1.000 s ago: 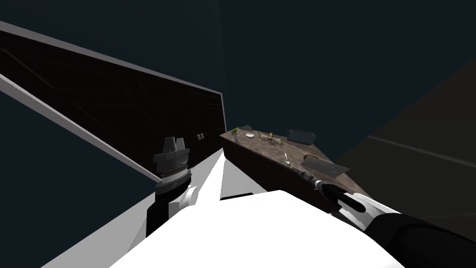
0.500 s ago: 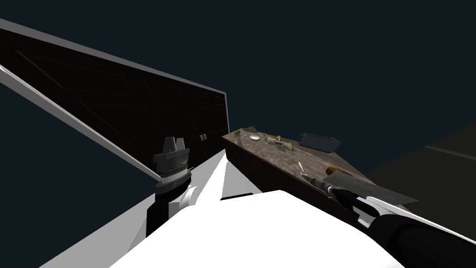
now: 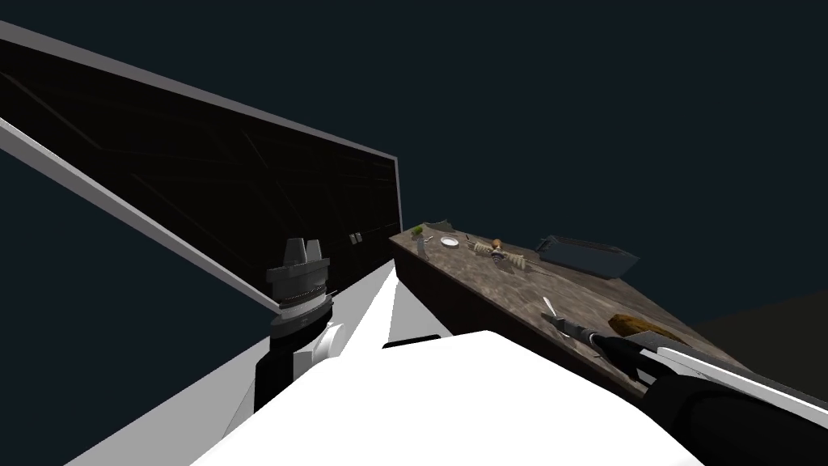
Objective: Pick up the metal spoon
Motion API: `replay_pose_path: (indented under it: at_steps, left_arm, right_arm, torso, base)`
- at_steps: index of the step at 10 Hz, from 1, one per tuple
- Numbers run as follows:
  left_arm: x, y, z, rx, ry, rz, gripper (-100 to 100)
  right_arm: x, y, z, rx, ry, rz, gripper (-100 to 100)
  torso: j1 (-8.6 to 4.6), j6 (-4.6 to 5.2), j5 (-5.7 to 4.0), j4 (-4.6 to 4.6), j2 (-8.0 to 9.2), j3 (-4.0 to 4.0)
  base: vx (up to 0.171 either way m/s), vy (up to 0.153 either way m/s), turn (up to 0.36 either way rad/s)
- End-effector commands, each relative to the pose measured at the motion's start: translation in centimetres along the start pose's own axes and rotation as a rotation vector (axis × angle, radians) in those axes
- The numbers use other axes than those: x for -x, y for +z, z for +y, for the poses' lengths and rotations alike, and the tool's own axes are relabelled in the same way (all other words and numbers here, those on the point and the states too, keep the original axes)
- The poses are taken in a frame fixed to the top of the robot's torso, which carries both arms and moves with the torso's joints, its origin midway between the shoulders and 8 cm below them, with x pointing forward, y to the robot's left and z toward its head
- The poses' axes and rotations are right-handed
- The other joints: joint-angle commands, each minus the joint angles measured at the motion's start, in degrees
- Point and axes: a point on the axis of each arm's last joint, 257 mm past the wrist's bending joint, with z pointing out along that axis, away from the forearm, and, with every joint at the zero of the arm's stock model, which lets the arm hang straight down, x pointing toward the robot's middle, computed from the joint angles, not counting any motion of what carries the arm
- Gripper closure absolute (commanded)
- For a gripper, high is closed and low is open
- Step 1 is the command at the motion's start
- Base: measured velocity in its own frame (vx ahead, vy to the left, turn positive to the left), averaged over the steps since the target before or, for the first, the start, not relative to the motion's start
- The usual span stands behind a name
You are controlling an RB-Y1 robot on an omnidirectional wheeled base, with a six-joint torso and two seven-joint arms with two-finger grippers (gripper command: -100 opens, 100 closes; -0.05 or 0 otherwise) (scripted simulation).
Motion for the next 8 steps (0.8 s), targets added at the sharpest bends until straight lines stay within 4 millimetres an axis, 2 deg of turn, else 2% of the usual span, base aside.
replay_pose_path:
  at_steps: [1,2,4,5,6,8]
  left_arm:
    - [0.0,0.0,0.0,0.000,0.000,0.000,0]
    - [0.0,0.0,0.0,0.000,0.000,0.000,0]
    - [0.0,0.0,0.0,0.000,0.000,0.000,0]
    - [0.0,0.0,0.0,0.000,0.000,0.000,0]
    - [0.0,0.0,0.0,0.000,0.000,0.000,0]
    - [0.0,0.0,0.0,0.000,0.000,0.000,0]
  right_arm:
    - [0.0,0.0,0.0,0.000,0.000,0.000,0]
    - [-0.8,0.4,-0.6,-0.009,0.010,0.001,-100]
    - [-1.8,0.9,-1.1,-0.017,0.019,0.003,-100]
    - [-1.4,0.8,-0.8,-0.014,0.017,0.002,-100]
    - [-1.5,0.8,-0.9,-0.014,0.016,0.002,100]
    - [-1.4,0.8,-1.0,-0.017,0.016,0.002,100]
  torso:
    - [0.00,0.00,0.00,0.00,0.00,0.00]
    - [0.00,0.01,0.00,0.04,0.15,0.10]
    - [-0.16,0.00,-0.04,0.05,0.16,0.10]
    - [-0.20,-0.01,-0.06,0.05,0.17,0.11]
    - [-0.12,0.02,-0.03,0.06,0.22,0.13]
    - [-0.01,-0.06,-0.09,0.06,0.23,0.14]
  base:
    - [0.010,0.000,0.001]
    - [0.023,-0.024,0.084]
    - [0.027,-0.046,0.090]
    - [0.010,-0.024,0.021]
    - [0.000,0.000,0.000]
    - [0.000,-0.004,-0.008]
